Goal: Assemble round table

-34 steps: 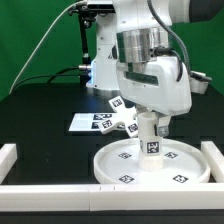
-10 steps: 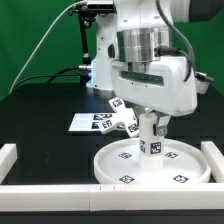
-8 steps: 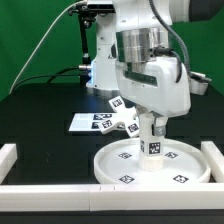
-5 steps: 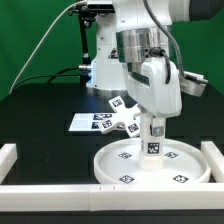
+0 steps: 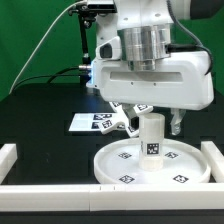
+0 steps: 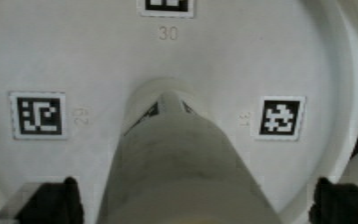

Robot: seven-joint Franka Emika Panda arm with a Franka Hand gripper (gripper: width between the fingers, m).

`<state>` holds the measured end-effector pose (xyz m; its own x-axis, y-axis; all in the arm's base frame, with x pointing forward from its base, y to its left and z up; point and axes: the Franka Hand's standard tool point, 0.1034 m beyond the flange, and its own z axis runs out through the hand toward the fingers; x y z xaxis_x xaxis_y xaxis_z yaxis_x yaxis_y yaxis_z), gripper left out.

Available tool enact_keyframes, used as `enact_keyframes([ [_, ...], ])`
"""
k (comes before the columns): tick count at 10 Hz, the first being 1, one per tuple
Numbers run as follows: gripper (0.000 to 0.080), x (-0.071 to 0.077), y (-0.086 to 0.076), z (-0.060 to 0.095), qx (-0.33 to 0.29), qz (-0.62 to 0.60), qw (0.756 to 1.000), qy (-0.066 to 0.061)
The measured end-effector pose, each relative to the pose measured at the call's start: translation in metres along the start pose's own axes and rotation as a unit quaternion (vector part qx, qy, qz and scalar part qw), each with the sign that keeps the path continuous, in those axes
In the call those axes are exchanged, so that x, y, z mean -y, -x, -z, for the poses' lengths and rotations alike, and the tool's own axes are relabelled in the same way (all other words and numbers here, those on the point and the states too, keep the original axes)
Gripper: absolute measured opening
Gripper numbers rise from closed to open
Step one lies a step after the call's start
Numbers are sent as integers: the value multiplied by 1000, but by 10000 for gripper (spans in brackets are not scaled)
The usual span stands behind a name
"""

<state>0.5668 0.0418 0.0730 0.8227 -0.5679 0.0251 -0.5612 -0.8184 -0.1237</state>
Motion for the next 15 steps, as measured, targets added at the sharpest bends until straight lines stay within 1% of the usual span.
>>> enact_keyframes([
  [1, 649, 0, 0, 0, 0, 40, 999, 0],
  [2, 649, -1, -1, 0, 0, 93, 996, 3],
  [3, 649, 0, -3, 2, -5, 199, 980, 16],
  [4, 649, 2, -3, 3, -7, 276, 961, 26],
  [5, 649, 1, -2, 1, -5, 321, 947, 29],
  [6, 649, 1, -2, 1, -5, 311, 950, 29],
  [7, 536, 1, -2, 1, -5, 303, 952, 29],
  [8, 400, 1, -2, 1, -5, 304, 952, 29],
  [9, 403, 1, -2, 1, -6, 287, 957, 29],
  [11, 404, 0, -3, 1, -8, 215, 976, 29],
  [12, 404, -1, -3, 1, -12, 142, 989, 31],
  [13, 404, -2, -4, 1, -15, 72, 997, 31],
  [14, 404, -3, -5, 1, -16, 8, 999, 28],
  [15, 404, -6, -5, 2, -18, -95, 995, 16],
])
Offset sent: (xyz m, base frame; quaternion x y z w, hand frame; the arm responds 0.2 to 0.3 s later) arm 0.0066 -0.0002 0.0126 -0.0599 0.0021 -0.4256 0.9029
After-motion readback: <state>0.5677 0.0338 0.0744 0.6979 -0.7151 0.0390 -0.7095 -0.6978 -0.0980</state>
